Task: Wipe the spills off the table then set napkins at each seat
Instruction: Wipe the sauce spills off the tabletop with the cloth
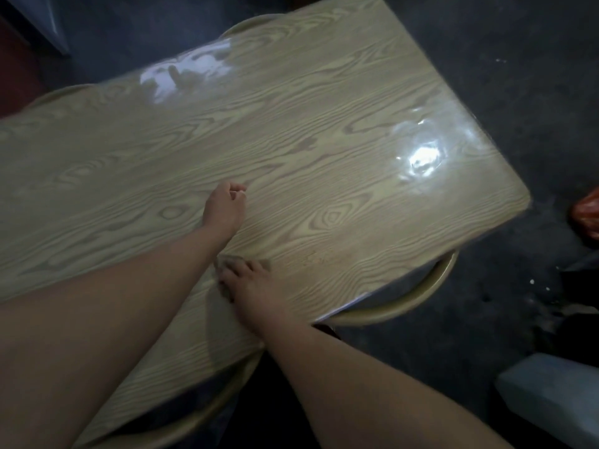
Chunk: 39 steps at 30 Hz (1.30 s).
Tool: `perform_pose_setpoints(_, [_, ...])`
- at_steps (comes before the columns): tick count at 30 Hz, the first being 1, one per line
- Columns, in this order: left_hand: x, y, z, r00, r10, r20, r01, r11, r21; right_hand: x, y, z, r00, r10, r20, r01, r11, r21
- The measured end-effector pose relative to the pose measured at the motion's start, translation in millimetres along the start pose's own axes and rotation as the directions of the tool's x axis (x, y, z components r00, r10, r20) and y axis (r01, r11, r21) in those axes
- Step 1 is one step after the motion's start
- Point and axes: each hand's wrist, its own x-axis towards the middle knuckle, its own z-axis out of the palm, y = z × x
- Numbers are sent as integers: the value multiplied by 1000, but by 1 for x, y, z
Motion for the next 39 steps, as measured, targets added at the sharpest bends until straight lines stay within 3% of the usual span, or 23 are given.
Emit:
perform_pose_setpoints(3, [-1,0,1,1000,14,16,-14,1000,3,-4,11,-12,998,53,33,-54,998,27])
perform_pose_setpoints(6, [-6,-1,5,999,21,36,-21,1000,-14,-10,66,-46,973,219,-73,-221,975,-25])
perform_pose_setpoints(8, [-11,-3,8,999,33,42,-33,999,-10,-20,118,-76,887,425,-180,-435,901,-14])
perform_pose_setpoints(10, [-14,-7,10,998,36,46,-36,999,-6,-33,157,-105,748,624,-227,-626,776,70])
perform_pose_setpoints(13, [-17,-11,10,998,42,43,-42,999,-6,-38,159,-110,638,734,-231,-724,675,144])
perform_pose_setpoints(15, [-17,-11,9,999,37,39,-37,999,-1,-29,127,-81,690,683,-239,-673,727,138])
perform_pose_setpoints(17, [-17,-9,8,998,44,39,-44,999,8,-21,83,-42,821,533,-203,-525,846,98])
perform_pose_setpoints(19, [-15,-5,11,997,57,43,-57,998,10,-20,44,-16,937,342,-64,-340,940,38])
perform_pose_setpoints(21, [-13,2,16,997,63,53,-64,998,11,-24,31,-17,971,237,40,-238,971,26])
perform_pose_setpoints(23, [-12,11,22,995,68,72,-69,998,5,-27,45,-32,982,184,47,-186,982,44])
perform_pose_setpoints(26, [-7,26,34,992,81,98,-79,997,-20,-31,95,-67,971,241,-6,-240,970,48])
perform_pose_setpoints(28, [1,37,41,991,89,100,-86,996,-34,-27,144,-98,914,391,-107,-388,920,52])
perform_pose_setpoints(29, [5,41,43,990,94,101,-90,995,-39,-27,167,-114,851,499,-163,-495,866,66])
perform_pose_setpoints(31, [14,50,46,991,106,88,-102,994,-43,-20,204,-140,640,722,-262,-703,688,180])
perform_pose_setpoints(33, [23,53,46,991,109,73,-106,994,-40,-1,215,-146,456,839,-297,-803,532,269])
perform_pose_setpoints(34, [34,59,46,993,104,47,-102,994,-41,20,211,-142,462,820,-338,-802,549,236])
perform_pose_setpoints(35, [40,60,46,995,94,33,-93,995,-39,34,199,-128,519,774,-363,-771,608,192])
perform_pose_setpoints(37, [52,64,45,997,79,5,-79,997,-4,59,153,-93,756,548,-358,-547,829,115])
perform_pose_setpoints(39, [69,70,45,998,50,-32,-50,999,9,76,108,-63,972,196,-128,-185,978,92])
